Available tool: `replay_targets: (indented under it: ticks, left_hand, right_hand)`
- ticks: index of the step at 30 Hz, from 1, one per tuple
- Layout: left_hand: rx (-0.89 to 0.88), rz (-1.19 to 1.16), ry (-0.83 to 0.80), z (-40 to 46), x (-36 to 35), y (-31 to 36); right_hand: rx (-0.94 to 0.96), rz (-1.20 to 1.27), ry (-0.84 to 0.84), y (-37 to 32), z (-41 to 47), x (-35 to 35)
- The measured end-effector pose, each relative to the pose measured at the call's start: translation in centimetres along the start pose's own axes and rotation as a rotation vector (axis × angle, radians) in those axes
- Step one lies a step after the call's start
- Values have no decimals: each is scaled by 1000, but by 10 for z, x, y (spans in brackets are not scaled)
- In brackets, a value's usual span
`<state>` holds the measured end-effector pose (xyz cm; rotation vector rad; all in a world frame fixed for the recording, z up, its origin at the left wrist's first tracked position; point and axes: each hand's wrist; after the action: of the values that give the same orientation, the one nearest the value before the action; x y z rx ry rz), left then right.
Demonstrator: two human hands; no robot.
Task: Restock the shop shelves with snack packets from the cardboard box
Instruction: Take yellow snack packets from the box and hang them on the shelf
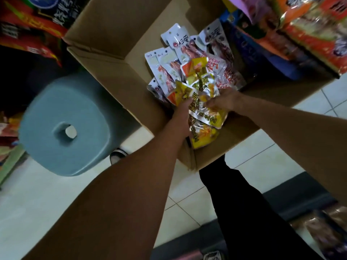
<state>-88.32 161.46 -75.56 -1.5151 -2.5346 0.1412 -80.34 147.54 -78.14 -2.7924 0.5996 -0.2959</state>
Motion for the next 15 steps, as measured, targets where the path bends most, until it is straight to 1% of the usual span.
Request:
replay_targets:
  ticks: [3,6,9,11,13,14,15]
  left_hand:
    - [-42,-22,-31,3,-5,8]
    - [-96,-30,-105,9,-4,20]
    - [-185,19,-138,14,6,30]
    - [-216,13,-235,13,17,36]
    - [-215,-25,-386,9,29,39]
    - [-217,-30,-439,7,33,40]
    - [-224,-23,-458,5,35,40]
  right_hand:
    - [-9,47,15,-7,1,7]
    - [-1,243,16,-12,0,4]
    - [88,414,73,-18,-9,-3]
    - [163,486,98,-25,-17,-6]
    - [207,557,74,-32,-24,-8]
    - [221,575,64,-34,-27,-8]
    - [228,589,56,-36,-30,-8]
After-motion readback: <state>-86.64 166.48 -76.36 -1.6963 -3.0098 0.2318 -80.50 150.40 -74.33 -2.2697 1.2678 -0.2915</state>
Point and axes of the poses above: each hand's wrist, its own z-axis towards the middle knuckle, its own x-axis out of the back of the hand, y = z × x, and after that the axes turned 6 degrees about x, right-handed
